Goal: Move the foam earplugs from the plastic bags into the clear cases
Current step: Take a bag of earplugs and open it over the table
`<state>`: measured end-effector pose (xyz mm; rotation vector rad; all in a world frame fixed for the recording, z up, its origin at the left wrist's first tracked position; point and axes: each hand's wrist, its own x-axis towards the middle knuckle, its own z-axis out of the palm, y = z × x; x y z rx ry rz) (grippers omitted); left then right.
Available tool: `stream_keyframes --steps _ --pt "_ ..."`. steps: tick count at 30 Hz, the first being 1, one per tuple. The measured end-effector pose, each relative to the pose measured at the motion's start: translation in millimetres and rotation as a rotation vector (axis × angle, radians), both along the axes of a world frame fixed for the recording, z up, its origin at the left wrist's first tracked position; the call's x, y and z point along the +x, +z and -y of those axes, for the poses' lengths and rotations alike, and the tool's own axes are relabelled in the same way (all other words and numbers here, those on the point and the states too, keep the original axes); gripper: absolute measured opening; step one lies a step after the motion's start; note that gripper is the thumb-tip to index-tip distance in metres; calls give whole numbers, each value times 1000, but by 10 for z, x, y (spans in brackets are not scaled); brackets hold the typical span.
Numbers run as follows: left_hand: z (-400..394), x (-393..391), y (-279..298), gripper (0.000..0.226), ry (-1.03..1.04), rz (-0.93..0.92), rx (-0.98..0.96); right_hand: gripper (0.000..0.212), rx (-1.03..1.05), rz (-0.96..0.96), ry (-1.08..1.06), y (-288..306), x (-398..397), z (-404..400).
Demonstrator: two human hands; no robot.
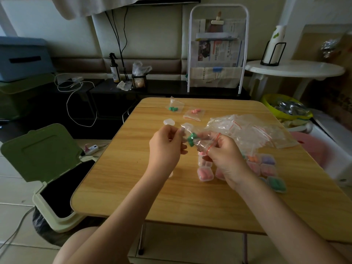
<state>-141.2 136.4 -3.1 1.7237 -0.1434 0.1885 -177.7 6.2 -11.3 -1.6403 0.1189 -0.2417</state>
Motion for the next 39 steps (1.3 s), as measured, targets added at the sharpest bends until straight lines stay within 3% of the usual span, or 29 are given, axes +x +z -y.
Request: stream_keyframes --steps 8,14,20,26,31,36,39 --pt "52 -80 -30 11 39 162 135 20 37 -3 18 25 -23 10" --pt "42 -70 -84 16 127 488 458 12 65 -57 -16 62 -75 -19" --pt "-23 56 -19 11 132 179 204 16 128 -61 32 88 -95 36" --pt "-149 306 40 8 238 43 -63 7 186 -30 -180 174 -29 373" --pt "15 497 -53 14 117 -105 -128 8 214 -43 -191 162 -14 610" --pt "212 615 -126 11 -141 -368 -425 8 260 -59 -213 138 -31 706" --pt "308 638 -175 11 -217 -413 -444 8 273 -57 -237 150 -56 757"
